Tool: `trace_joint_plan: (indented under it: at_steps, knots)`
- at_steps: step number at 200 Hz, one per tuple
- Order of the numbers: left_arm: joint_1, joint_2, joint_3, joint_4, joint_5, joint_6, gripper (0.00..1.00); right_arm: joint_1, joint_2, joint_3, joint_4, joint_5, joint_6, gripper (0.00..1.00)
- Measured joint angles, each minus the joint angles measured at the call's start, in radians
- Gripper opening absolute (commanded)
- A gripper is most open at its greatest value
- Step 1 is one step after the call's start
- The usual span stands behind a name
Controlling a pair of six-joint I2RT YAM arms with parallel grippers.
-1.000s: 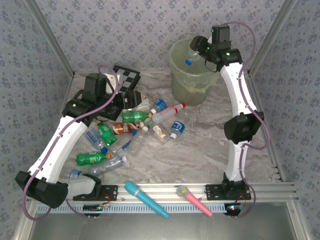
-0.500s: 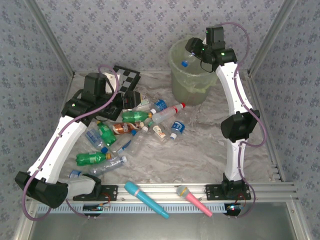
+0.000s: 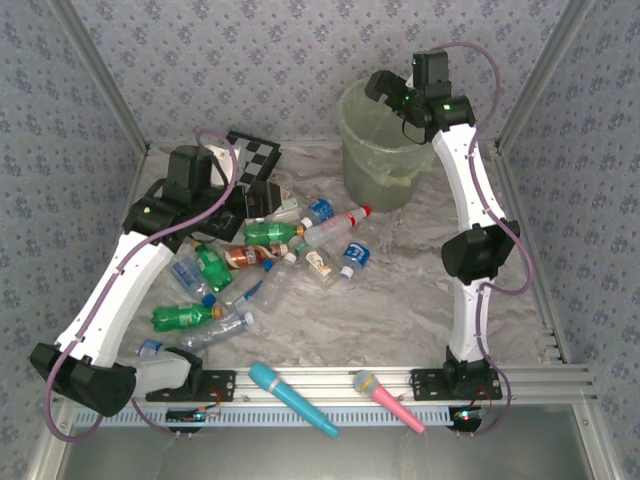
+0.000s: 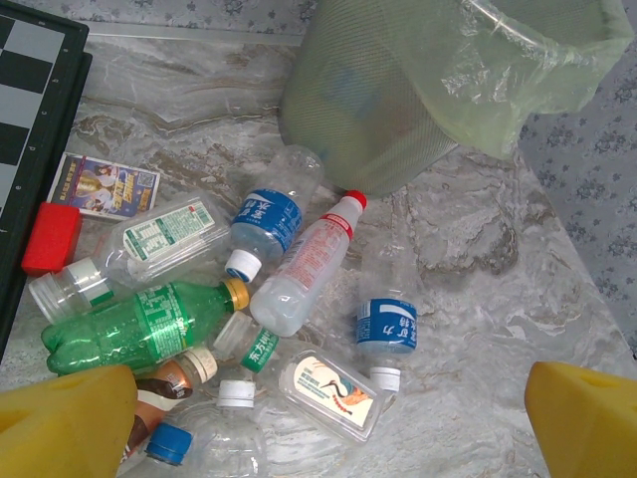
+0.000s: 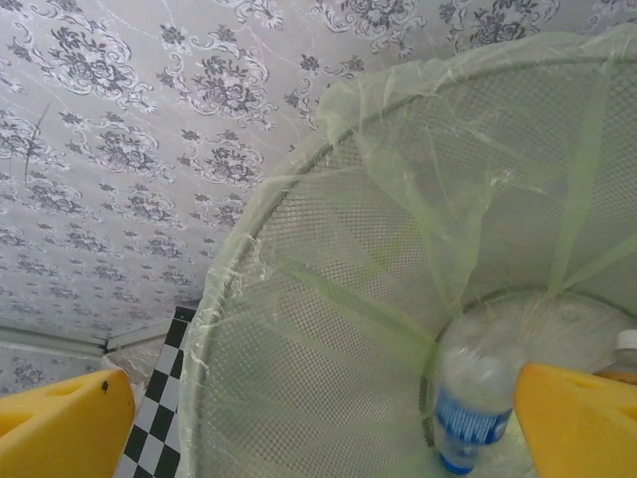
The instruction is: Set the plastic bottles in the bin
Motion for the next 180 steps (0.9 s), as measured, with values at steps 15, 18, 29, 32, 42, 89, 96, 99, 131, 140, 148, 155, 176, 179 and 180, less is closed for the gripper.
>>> trace_joint_plan:
  at_steps: [15, 18, 29, 32, 42, 89, 96, 99, 131, 140, 148, 155, 176, 179, 180]
  knots:
    - [0.000, 0.000, 0.000, 0.000, 0.000, 0.000, 1.00, 0.002, 0.000, 0.000, -0.007, 0.005, -0.008, 1.00]
    - [0.000, 0.000, 0.000, 0.000, 0.000, 0.000, 1.00, 0.002, 0.000, 0.000, -0.008, 0.005, -0.010, 1.00]
    - [0.000, 0.000, -0.002, 0.001, 0.000, 0.000, 1.00, 0.005, 0.000, 0.000, -0.016, 0.008, -0.016, 1.00]
    - [0.000, 0.000, -0.002, 0.001, 0.000, 0.000, 1.00, 0.006, 0.000, 0.000, -0.018, 0.010, -0.018, 1.00]
    - [0.000, 0.000, -0.004, 0.001, 0.000, 0.000, 1.00, 0.011, -0.001, 0.000, -0.024, 0.014, -0.023, 1.00]
    - [0.000, -0.001, -0.027, 0.000, -0.032, -0.002, 1.00, 0.045, -0.026, 0.000, -0.051, 0.042, -0.065, 1.00]
    - [0.000, -0.002, -0.035, 0.000, -0.036, -0.003, 1.00, 0.052, -0.035, -0.001, -0.056, 0.049, -0.072, 1.00]
    - [0.000, -0.002, -0.037, 0.000, -0.039, -0.003, 1.00, 0.055, -0.040, -0.003, -0.057, 0.051, -0.075, 1.00]
    - [0.000, -0.004, -0.078, -0.001, -0.041, -0.003, 1.00, 0.111, -0.136, -0.069, -0.069, 0.094, -0.115, 1.00]
    - [0.000, -0.006, -0.093, -0.003, -0.040, -0.002, 1.00, 0.131, -0.174, -0.107, -0.070, 0.107, -0.125, 1.00]
    - [0.000, -0.008, -0.108, -0.006, -0.039, -0.003, 1.00, 0.151, -0.209, -0.145, -0.070, 0.123, -0.135, 1.00]
    - [0.000, -0.010, -0.123, -0.007, -0.037, -0.003, 1.00, 0.171, -0.244, -0.185, -0.070, 0.139, -0.143, 1.00]
    - [0.000, -0.015, -0.169, -0.015, -0.032, -0.003, 0.97, 0.232, -0.335, -0.299, -0.067, 0.181, -0.158, 1.00]
    - [0.000, -0.015, -0.174, -0.017, -0.030, -0.003, 0.96, 0.241, -0.346, -0.315, -0.066, 0.185, -0.160, 1.00]
    - [0.000, -0.016, -0.177, -0.018, -0.030, -0.003, 0.96, 0.243, -0.348, -0.319, -0.065, 0.186, -0.161, 1.00]
